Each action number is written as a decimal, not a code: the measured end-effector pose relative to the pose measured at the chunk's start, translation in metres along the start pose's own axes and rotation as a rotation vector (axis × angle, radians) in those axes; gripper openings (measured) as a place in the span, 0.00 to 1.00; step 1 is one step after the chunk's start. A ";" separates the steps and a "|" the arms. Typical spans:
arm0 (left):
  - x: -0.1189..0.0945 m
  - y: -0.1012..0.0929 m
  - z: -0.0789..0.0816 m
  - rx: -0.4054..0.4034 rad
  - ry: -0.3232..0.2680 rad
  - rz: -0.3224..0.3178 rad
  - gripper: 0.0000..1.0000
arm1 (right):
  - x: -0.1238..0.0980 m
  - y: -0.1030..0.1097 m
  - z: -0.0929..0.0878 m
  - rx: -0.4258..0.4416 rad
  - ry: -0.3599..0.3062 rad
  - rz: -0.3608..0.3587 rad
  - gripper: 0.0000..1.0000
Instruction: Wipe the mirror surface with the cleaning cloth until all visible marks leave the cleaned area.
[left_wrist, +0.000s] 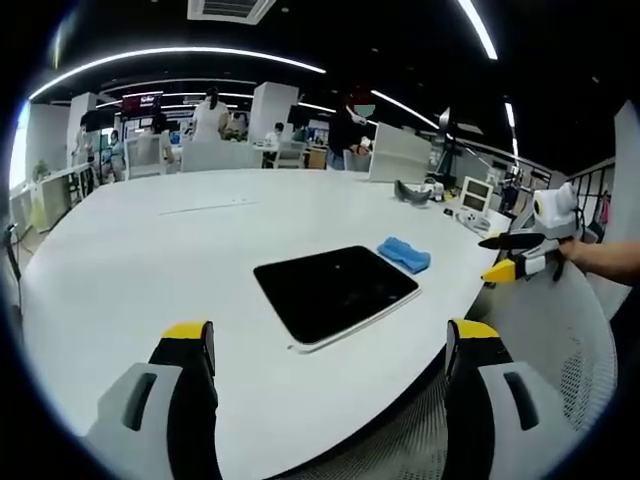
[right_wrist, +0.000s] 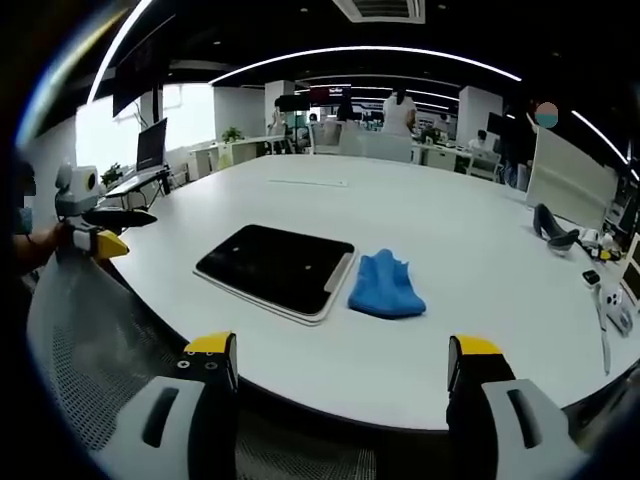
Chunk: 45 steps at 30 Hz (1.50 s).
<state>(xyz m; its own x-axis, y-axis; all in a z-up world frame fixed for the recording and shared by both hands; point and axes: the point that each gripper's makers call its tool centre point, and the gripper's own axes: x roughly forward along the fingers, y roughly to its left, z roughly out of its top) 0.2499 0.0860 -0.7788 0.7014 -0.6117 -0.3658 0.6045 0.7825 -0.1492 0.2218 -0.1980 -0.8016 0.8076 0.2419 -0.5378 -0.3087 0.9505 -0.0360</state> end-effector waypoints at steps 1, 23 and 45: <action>0.000 -0.001 0.000 0.003 0.001 -0.001 0.96 | 0.000 0.000 0.000 -0.001 0.000 0.000 0.85; -0.001 -0.002 0.002 0.006 -0.001 -0.010 0.95 | -0.003 -0.004 0.006 0.035 -0.046 -0.008 0.82; 0.001 0.002 0.003 0.000 -0.008 -0.004 0.95 | -0.005 -0.016 0.020 0.178 -0.080 0.026 0.58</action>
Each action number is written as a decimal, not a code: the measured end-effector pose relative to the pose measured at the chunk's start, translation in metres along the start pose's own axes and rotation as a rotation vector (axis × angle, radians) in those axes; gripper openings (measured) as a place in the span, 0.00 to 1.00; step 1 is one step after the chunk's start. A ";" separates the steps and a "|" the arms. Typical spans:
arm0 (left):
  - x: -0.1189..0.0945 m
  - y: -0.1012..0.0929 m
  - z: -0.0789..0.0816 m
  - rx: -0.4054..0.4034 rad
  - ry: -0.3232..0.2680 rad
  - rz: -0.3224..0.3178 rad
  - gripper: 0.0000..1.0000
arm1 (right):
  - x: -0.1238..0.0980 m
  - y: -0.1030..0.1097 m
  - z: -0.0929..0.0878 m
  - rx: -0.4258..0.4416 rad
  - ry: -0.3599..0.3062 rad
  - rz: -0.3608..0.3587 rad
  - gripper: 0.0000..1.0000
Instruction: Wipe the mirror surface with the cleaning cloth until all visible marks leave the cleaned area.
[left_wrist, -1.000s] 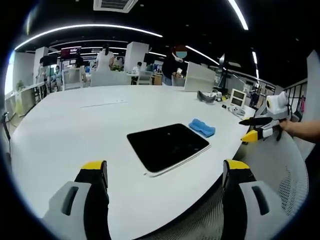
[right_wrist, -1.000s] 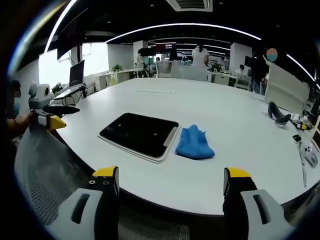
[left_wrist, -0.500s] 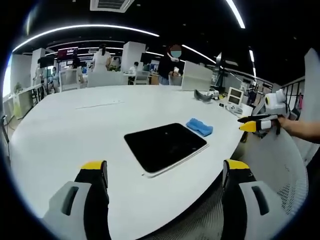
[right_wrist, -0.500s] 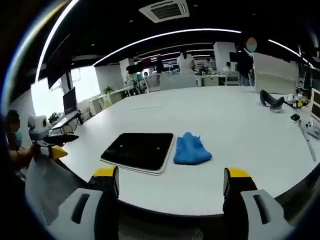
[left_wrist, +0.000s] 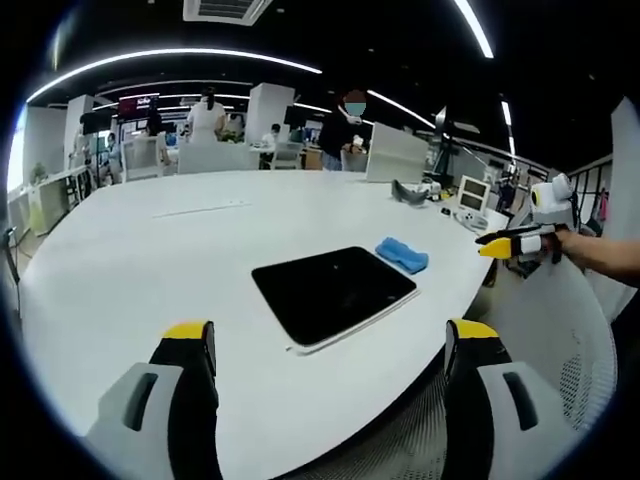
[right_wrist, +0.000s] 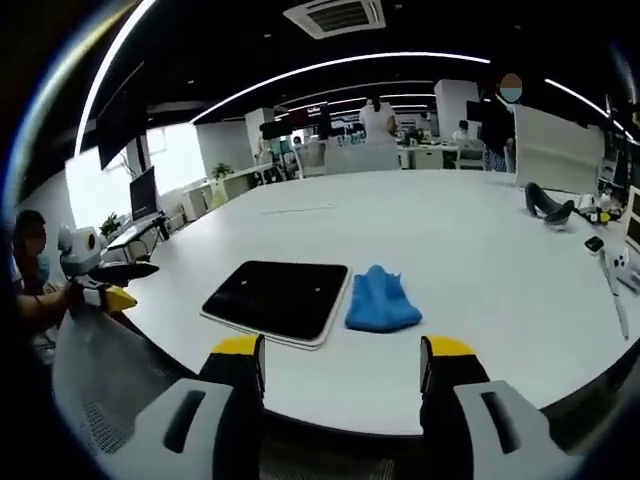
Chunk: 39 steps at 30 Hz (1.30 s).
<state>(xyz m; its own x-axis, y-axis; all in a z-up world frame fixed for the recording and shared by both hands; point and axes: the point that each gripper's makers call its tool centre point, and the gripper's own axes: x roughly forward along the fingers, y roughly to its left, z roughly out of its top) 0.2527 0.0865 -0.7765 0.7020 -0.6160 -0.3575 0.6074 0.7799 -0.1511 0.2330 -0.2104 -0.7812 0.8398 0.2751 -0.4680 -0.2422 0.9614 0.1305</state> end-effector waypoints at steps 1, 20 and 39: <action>0.000 0.000 -0.001 0.001 0.002 0.001 0.95 | 0.000 -0.002 0.003 0.013 -0.007 0.001 0.56; 0.000 0.002 0.000 -0.004 -0.014 0.001 0.95 | 0.034 -0.009 0.024 -0.145 0.052 0.011 0.50; -0.001 0.005 0.001 -0.006 -0.022 0.019 0.95 | 0.082 -0.020 0.021 -0.227 0.142 0.026 0.40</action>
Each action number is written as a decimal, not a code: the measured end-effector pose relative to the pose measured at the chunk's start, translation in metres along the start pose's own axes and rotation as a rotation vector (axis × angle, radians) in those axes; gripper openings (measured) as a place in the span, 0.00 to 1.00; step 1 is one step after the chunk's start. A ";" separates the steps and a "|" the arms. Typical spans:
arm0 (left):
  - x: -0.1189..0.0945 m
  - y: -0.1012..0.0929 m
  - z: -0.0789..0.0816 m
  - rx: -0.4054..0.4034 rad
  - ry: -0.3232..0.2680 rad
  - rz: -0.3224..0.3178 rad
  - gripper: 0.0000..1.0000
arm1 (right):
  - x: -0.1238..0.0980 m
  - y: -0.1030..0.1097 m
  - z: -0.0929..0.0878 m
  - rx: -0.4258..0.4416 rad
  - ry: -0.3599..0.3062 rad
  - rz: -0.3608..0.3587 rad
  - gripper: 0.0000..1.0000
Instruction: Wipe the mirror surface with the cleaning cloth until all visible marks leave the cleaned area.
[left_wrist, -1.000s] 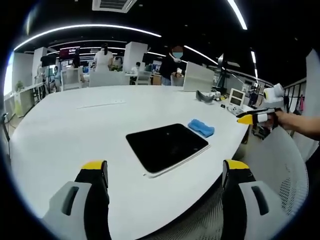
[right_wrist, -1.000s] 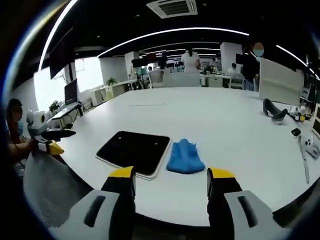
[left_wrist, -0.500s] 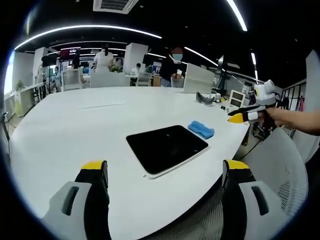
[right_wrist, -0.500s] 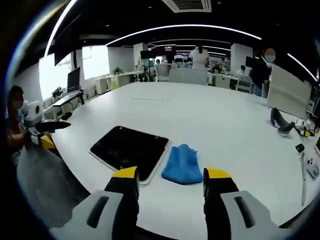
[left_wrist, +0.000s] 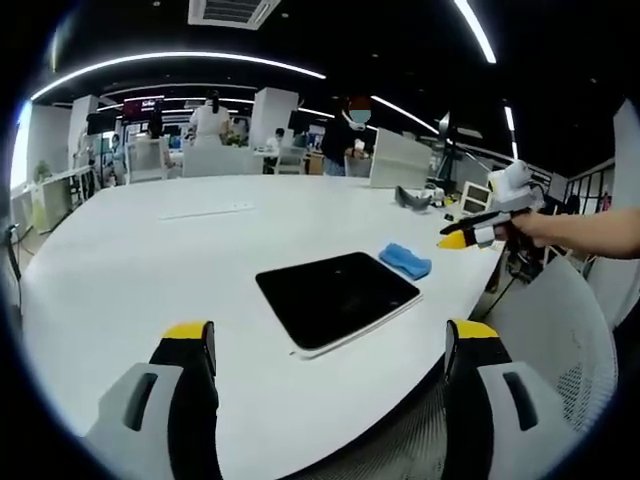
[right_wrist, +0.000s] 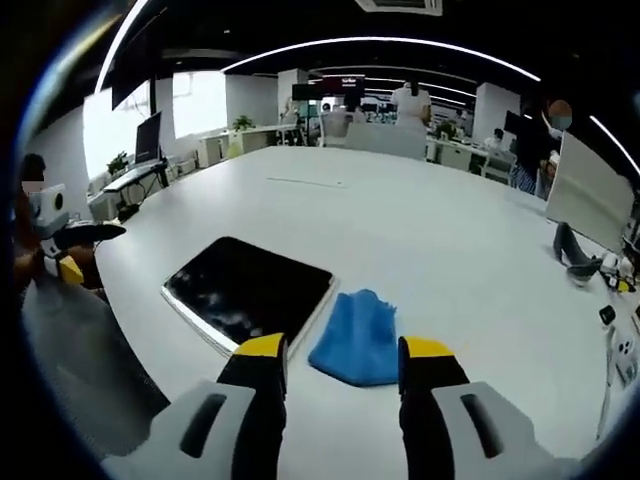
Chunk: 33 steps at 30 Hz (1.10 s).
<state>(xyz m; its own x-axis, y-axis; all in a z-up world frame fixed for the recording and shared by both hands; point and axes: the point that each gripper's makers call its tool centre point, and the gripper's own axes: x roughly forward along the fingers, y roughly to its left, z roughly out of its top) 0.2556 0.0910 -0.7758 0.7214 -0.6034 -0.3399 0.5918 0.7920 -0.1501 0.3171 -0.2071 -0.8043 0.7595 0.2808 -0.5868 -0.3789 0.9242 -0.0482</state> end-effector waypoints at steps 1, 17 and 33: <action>0.000 0.000 0.000 -0.002 -0.002 0.001 0.95 | 0.003 0.000 -0.001 0.003 0.006 0.002 0.40; 0.000 0.001 -0.003 0.008 0.026 0.000 0.94 | 0.023 0.016 -0.003 0.014 0.032 0.035 0.41; 0.001 0.000 -0.003 0.010 0.032 0.000 0.93 | 0.040 0.009 -0.011 0.012 0.057 0.025 0.38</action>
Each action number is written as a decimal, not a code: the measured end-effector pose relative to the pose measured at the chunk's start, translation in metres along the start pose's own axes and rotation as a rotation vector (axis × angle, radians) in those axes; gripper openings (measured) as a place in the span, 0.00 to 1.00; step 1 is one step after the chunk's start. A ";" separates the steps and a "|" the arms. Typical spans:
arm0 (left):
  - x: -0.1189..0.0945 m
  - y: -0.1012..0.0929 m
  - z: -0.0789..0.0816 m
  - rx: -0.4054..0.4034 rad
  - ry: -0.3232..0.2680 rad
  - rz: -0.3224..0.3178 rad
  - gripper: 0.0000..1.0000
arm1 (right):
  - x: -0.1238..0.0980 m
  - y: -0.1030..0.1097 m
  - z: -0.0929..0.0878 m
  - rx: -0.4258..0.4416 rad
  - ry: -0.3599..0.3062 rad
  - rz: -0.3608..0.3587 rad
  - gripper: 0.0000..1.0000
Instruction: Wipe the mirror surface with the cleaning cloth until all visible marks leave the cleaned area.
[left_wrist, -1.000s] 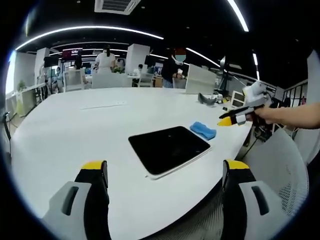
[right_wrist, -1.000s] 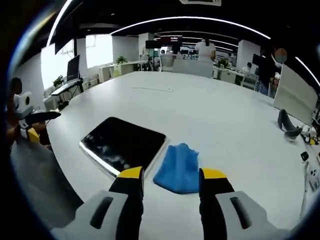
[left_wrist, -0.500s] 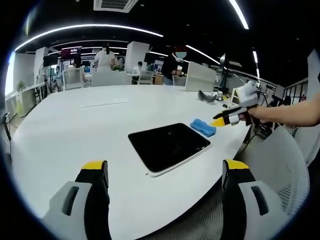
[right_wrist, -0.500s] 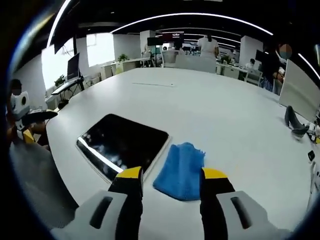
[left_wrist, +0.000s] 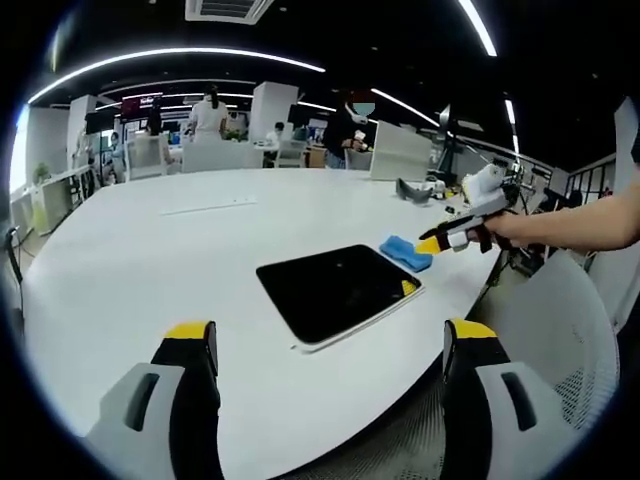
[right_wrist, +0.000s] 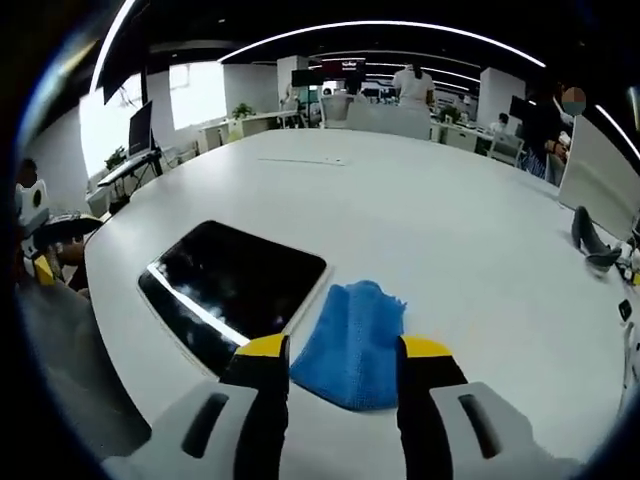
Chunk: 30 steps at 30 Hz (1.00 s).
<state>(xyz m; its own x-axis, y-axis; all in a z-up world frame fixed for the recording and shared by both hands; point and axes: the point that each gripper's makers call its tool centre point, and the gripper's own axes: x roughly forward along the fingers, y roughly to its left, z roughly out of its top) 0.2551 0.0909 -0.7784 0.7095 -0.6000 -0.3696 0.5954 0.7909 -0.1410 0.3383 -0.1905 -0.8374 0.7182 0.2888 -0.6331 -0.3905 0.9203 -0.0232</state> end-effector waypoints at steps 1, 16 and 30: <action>0.000 0.000 0.000 0.001 0.002 -0.001 0.93 | 0.001 0.000 -0.001 -0.001 0.003 -0.001 0.38; 0.000 -0.002 0.000 -0.004 0.003 -0.001 0.93 | 0.018 -0.013 -0.011 -0.005 0.047 -0.023 0.27; 0.000 -0.003 -0.002 0.008 0.006 0.004 0.93 | 0.028 -0.014 -0.013 -0.036 0.055 -0.032 0.12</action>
<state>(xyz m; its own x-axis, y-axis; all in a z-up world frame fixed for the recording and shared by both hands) 0.2523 0.0893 -0.7797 0.7099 -0.5960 -0.3752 0.5956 0.7924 -0.1318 0.3561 -0.1993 -0.8650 0.6984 0.2437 -0.6729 -0.3891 0.9185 -0.0712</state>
